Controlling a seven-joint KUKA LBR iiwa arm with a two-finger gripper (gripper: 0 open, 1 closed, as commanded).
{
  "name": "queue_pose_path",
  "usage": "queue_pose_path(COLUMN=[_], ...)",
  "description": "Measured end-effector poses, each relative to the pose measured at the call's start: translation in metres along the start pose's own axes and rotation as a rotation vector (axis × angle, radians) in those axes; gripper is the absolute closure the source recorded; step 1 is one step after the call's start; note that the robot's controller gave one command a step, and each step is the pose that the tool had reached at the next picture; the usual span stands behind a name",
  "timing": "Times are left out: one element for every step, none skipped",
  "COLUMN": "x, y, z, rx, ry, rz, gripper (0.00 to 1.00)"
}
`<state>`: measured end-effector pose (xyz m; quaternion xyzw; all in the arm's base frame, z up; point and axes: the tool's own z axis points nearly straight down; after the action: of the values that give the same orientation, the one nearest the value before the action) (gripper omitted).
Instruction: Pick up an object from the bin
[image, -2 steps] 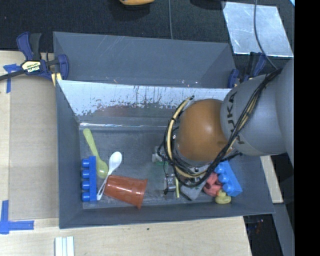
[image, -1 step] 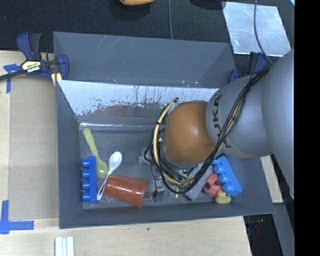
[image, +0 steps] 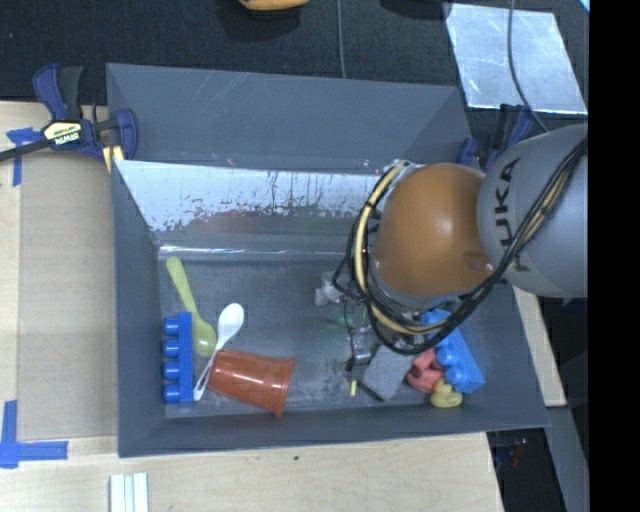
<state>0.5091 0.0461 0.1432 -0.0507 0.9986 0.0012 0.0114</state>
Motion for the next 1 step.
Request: queue_pose_path(x=[-0.0195], y=[0.0408], z=[0.0031], rx=[0.0], ry=[-0.006], rz=[-0.116], gripper=[0.0])
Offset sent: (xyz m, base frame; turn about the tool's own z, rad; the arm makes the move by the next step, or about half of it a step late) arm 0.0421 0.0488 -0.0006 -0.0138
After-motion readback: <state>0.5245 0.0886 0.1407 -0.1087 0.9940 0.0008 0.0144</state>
